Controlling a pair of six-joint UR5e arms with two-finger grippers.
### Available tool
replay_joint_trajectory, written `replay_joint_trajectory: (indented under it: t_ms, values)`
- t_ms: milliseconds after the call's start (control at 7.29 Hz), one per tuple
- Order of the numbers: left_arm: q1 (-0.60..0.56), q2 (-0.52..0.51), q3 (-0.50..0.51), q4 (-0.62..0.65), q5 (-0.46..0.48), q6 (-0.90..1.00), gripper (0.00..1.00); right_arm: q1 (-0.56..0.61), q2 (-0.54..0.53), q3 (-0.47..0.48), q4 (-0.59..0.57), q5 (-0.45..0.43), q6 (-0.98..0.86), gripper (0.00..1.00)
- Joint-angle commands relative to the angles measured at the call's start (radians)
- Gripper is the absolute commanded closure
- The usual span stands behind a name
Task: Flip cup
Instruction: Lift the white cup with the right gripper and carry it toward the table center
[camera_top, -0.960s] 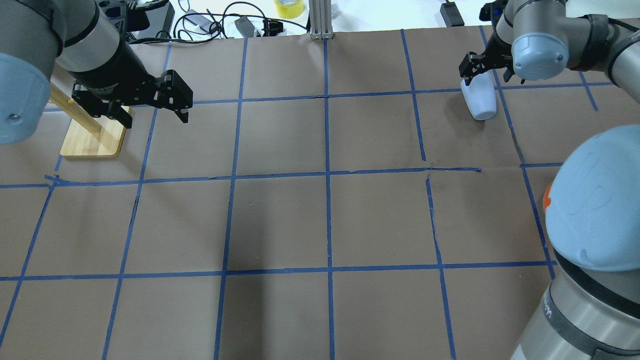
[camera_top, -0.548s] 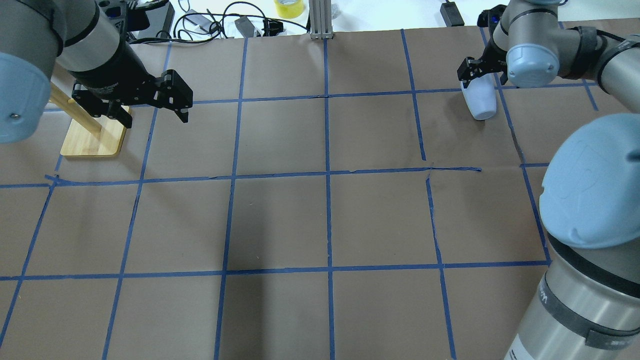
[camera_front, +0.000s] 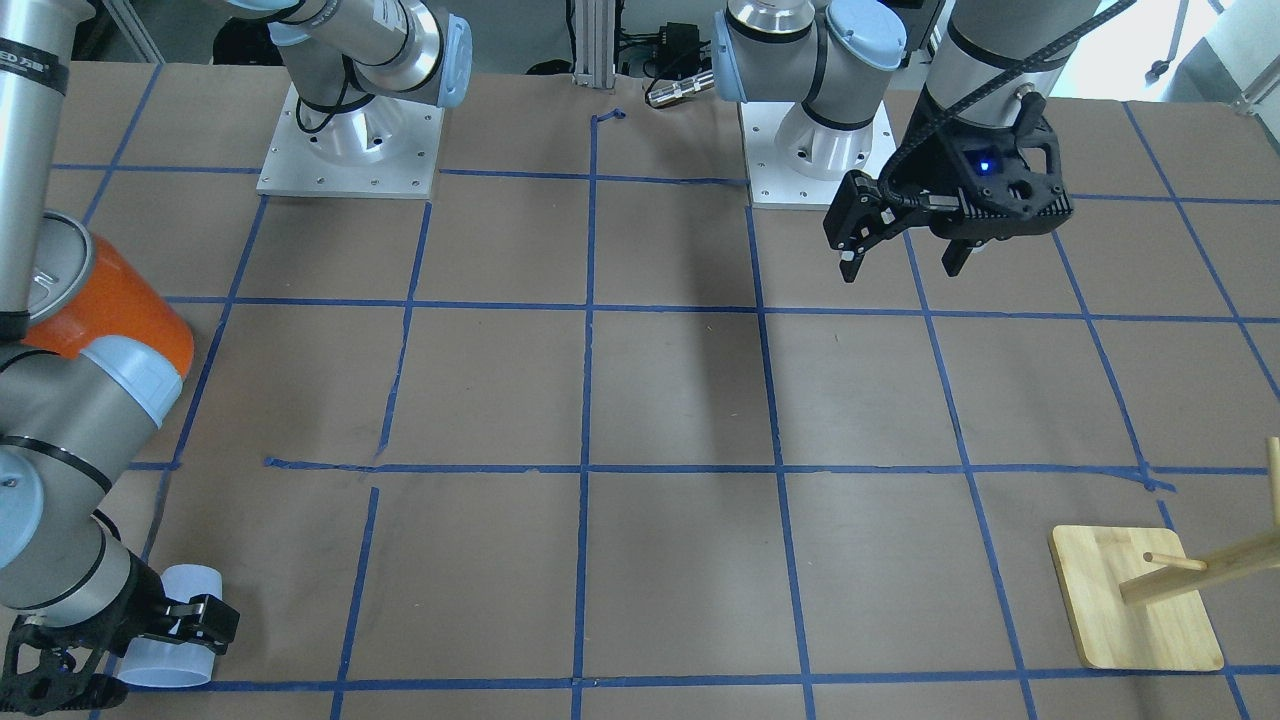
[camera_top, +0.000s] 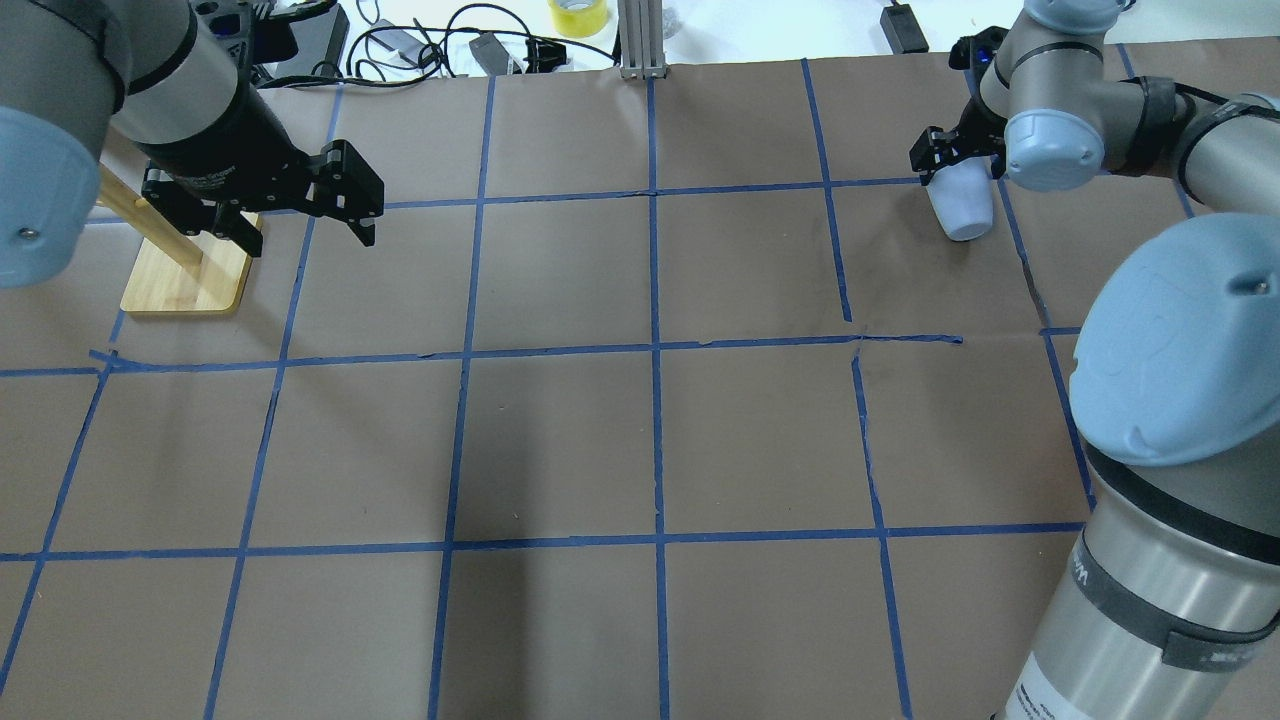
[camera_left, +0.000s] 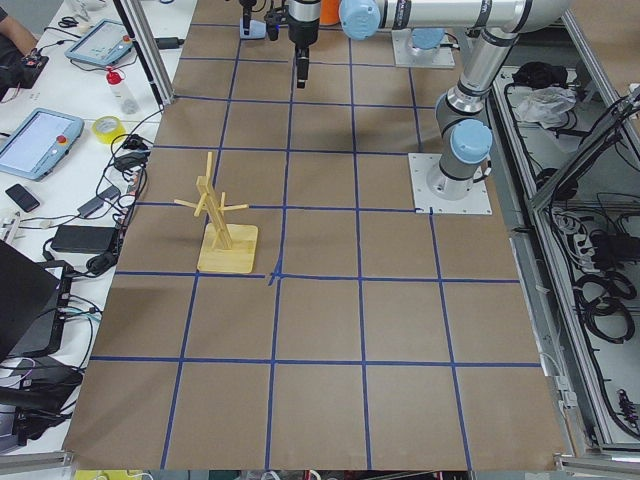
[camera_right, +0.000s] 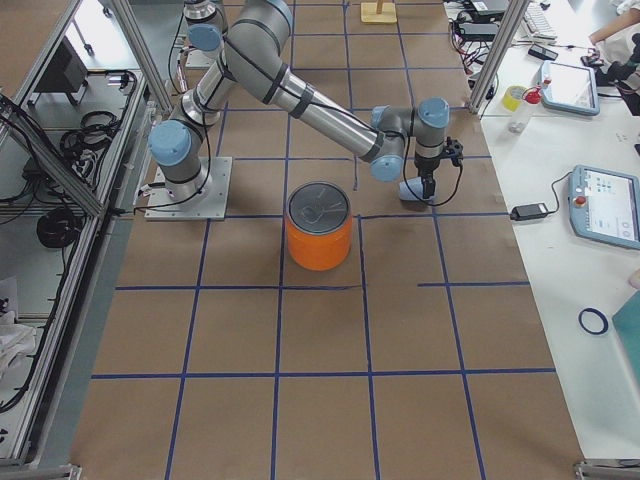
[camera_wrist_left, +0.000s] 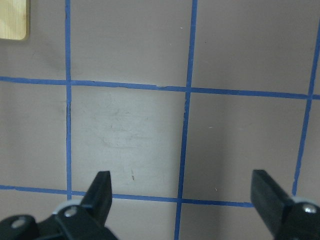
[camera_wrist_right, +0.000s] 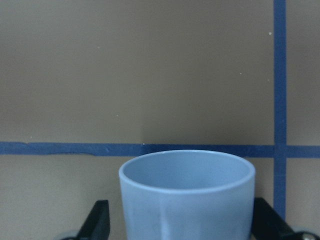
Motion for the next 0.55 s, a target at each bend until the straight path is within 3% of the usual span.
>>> replay_joint_trajectory:
  t_ms: [0, 411]
  values:
    - [0.01, -0.002, -0.008, 0.005, -0.001, 0.003, 0.0, -0.008, 0.011, -0.006, 0.0, 0.012, -0.022, 0.0]
    - [0.007, 0.005, -0.014, -0.008, 0.014, 0.0, 0.0, -0.008, 0.016, -0.011, -0.002, 0.012, -0.046, 0.01]
